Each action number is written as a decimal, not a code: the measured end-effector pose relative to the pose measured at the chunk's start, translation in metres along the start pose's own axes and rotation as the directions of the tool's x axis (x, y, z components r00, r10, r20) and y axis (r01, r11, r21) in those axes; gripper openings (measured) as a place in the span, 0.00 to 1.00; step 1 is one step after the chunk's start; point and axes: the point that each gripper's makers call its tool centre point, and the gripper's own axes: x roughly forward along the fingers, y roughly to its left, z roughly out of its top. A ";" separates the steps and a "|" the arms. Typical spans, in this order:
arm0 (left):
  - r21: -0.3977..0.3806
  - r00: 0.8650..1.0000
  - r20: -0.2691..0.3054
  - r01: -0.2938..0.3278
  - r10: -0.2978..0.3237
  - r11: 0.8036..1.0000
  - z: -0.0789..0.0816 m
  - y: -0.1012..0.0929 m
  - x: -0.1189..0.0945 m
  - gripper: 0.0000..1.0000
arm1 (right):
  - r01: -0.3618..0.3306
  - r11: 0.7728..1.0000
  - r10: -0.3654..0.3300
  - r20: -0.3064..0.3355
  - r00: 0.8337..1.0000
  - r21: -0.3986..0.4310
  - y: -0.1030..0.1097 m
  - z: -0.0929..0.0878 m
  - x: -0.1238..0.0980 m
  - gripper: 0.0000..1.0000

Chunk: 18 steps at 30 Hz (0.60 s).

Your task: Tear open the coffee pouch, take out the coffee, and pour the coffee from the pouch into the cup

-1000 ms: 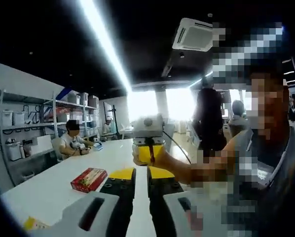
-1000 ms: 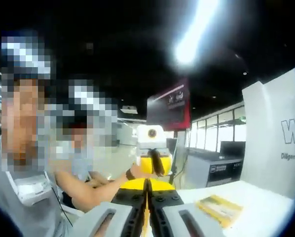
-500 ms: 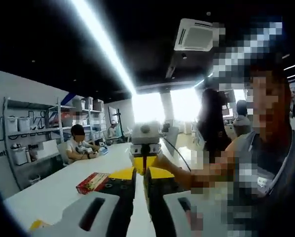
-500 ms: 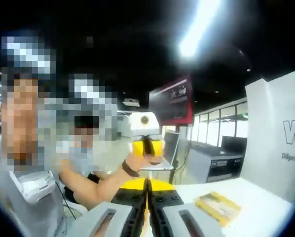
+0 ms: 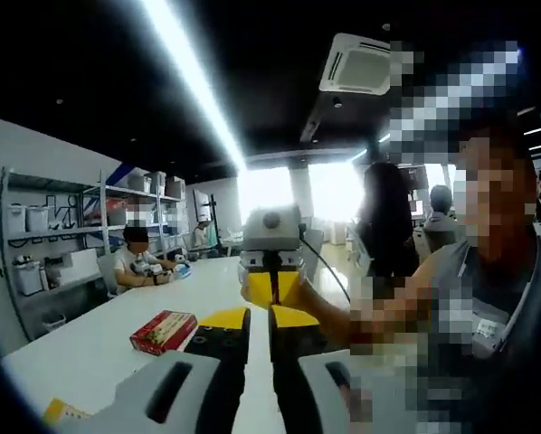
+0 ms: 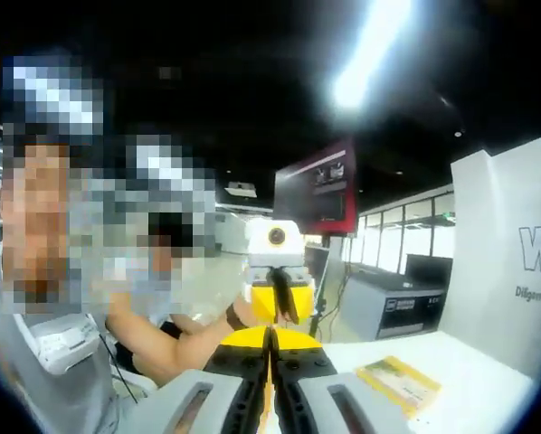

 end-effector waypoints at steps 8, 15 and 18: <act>0.026 1.000 -0.025 0.000 0.001 1.000 -0.005 -0.006 0.001 0.08 | 0.001 1.000 -0.001 -0.016 1.000 0.004 0.001 -0.005 0.001 0.02; 0.025 0.999 -0.030 0.012 -0.011 1.000 -0.007 -0.001 -0.003 0.08 | 0.012 1.000 -0.012 -0.024 1.000 -0.007 -0.005 -0.008 0.001 0.02; 0.019 1.000 -0.023 0.010 -0.010 1.000 -0.006 0.003 -0.004 0.08 | 0.011 1.000 -0.012 -0.028 1.000 -0.005 -0.008 -0.012 0.003 0.02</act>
